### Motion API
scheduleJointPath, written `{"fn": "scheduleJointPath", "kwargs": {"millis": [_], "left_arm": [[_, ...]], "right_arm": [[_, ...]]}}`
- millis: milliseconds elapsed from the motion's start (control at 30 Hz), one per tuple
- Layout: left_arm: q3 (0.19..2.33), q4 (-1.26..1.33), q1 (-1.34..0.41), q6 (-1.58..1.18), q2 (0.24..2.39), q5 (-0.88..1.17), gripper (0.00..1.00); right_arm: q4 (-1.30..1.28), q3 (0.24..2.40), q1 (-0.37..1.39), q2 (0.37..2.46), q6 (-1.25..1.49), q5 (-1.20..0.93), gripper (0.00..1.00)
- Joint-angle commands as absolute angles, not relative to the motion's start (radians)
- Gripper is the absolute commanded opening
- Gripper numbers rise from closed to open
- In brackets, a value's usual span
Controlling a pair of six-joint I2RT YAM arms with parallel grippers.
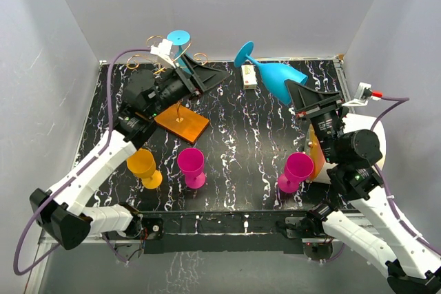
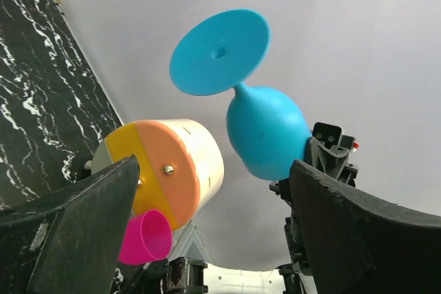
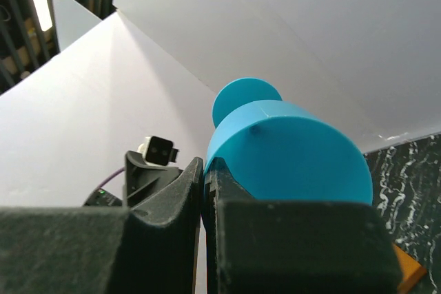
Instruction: Place the wine glass upside down on the wine glass rack
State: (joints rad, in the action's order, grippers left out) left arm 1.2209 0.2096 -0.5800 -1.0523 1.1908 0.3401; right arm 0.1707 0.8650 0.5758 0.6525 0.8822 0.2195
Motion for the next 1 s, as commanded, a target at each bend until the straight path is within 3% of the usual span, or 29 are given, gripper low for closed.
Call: {"fn": "scheduleJointPath", "kwargs": {"millis": [0, 467, 967], "left_arm": [[1.278, 0.325, -0.660, -1.061, 1.228, 0.222, 0.89], [1.297, 0.584, -0.852, -0.956, 1.336, -0.091, 0.76], [1.269, 0.732, -0.865, -1.062, 1.391, -0.254, 0.36]], "right_arm": [[0.321, 0.867, 0.578, 0.655, 0.914, 0.180, 0.00], [0.395, 0.828, 0.578, 0.669, 0.963, 0.138, 0.00], [0.387, 0.800, 0.578, 0.657, 0.968, 0.039, 0.00]]}}
